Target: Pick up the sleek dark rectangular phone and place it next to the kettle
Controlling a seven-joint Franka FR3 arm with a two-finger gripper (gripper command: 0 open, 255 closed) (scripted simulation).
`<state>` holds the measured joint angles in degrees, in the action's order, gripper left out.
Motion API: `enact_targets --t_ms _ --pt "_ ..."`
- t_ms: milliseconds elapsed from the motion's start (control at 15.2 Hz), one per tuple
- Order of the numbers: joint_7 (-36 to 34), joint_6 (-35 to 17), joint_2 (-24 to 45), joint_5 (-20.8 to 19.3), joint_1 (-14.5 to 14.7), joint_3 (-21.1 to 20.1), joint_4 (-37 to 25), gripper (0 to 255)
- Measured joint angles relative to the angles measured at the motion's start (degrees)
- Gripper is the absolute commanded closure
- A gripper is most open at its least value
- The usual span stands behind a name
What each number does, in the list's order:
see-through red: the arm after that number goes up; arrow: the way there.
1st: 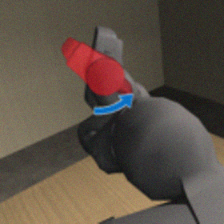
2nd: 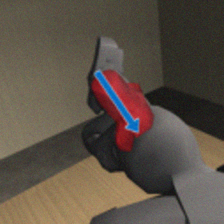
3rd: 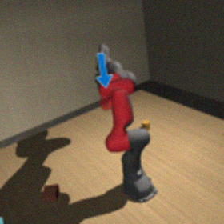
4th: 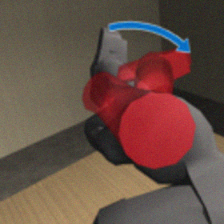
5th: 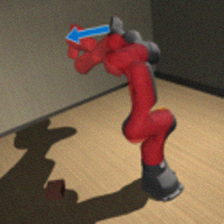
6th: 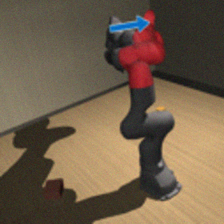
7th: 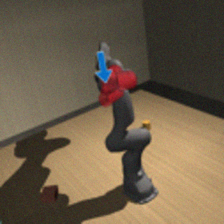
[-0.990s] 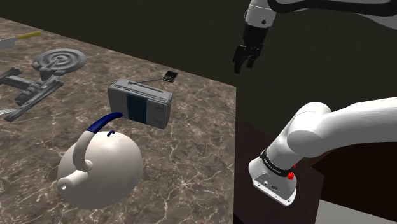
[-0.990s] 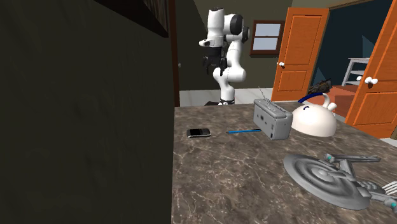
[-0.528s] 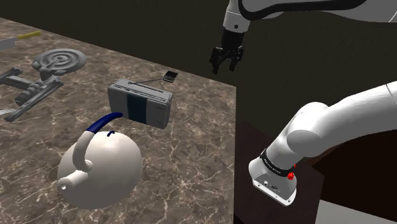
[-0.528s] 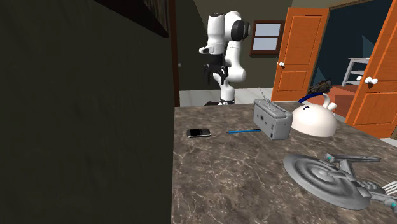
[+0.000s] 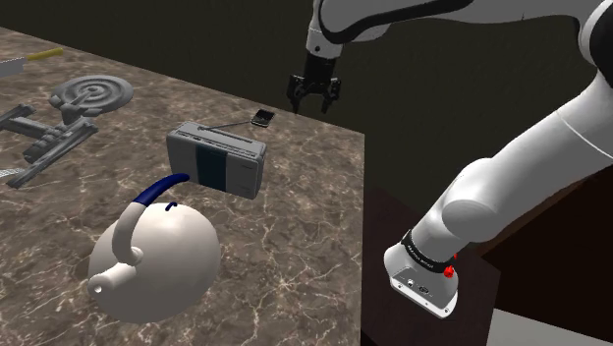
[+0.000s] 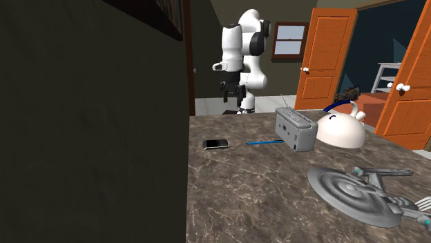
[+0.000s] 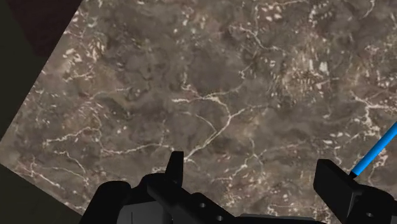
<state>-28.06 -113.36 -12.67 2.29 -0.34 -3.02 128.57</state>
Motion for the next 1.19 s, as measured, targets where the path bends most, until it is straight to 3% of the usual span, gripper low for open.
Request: enact_targets --t_ms 462,990,1188 --pt "-9.9 -6.0 15.0 0.3 -0.8 -0.3 -10.7 0" --pt "-20.3 -8.2 31.8 0.7 -0.7 1.0 -27.4 0" --pt "-21.6 -8.9 34.6 0.8 -0.7 1.3 -29.7 0"
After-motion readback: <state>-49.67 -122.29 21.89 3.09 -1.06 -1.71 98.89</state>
